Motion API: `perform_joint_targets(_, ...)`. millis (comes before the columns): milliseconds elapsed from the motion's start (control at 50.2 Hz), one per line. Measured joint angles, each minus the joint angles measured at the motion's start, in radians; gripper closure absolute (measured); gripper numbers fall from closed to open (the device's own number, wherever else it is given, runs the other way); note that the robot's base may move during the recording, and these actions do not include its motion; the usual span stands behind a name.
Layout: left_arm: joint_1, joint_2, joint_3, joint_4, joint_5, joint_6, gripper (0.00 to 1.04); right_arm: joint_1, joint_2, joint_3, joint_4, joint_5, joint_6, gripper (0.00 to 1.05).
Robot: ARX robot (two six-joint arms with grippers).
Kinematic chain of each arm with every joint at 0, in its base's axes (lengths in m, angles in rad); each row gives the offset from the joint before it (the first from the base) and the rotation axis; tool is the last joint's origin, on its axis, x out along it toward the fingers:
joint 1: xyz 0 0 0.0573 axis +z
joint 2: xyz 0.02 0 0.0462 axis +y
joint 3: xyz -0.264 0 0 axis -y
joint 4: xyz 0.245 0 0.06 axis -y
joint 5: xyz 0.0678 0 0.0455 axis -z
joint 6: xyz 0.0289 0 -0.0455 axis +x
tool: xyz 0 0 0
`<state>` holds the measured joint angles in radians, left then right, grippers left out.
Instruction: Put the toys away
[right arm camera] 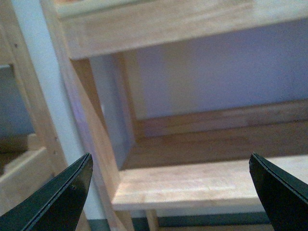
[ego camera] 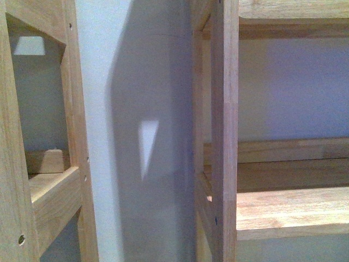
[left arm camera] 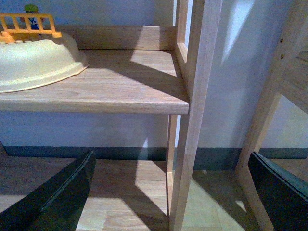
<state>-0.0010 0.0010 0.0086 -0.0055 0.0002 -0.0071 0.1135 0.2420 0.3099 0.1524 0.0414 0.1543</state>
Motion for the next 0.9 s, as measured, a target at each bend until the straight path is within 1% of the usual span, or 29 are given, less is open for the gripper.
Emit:
perform_joint_targets(199, 0.000, 0.000, 0.000, 0.000, 0.000, 0.000, 0.06, -0.041, -0.092, -0.145, -0.002, -0.040, 0.007, 0.06)
perform_joint_targets(299, 0.000, 0.000, 0.000, 0.000, 0.000, 0.000, 0.06, -0.043, -0.127, -0.193, -0.022, -0.042, 0.004, 0.06)
perform_joint_targets(338, 0.000, 0.000, 0.000, 0.000, 0.000, 0.000, 0.06, -0.063, -0.138, -0.202, -0.083, -0.047, -0.036, 0.12)
perform_joint_targets(358, 0.000, 0.000, 0.000, 0.000, 0.000, 0.000, 0.06, -0.083, -0.143, -0.206, -0.126, -0.047, -0.065, 0.17)
perform_joint_targets(398, 0.000, 0.000, 0.000, 0.000, 0.000, 0.000, 0.06, -0.100, -0.157, -0.222, -0.151, -0.039, -0.089, 0.23)
perform_joint_targets(438, 0.000, 0.000, 0.000, 0.000, -0.001, 0.000, 0.06, -0.106, -0.167, -0.235, -0.156, -0.036, -0.100, 0.28)
perform_joint_targets(458, 0.000, 0.000, 0.000, 0.000, 0.000, 0.000, 0.06, -0.108, -0.176, -0.246, -0.157, -0.039, -0.113, 0.34)
perform_joint_targets(597, 0.000, 0.000, 0.000, 0.000, 0.000, 0.000, 0.06, -0.110, -0.225, -0.295, -0.154, -0.042, -0.131, 0.53)
perform_joint_targets(677, 0.000, 0.000, 0.000, 0.000, 0.000, 0.000, 0.06, -0.111, -0.229, -0.296, -0.155, -0.042, -0.136, 0.63)
perform_joint_targets(896, 0.000, 0.000, 0.000, 0.000, 0.000, 0.000, 0.06, -0.111, -0.234, -0.296, -0.154, -0.042, -0.145, 0.96)
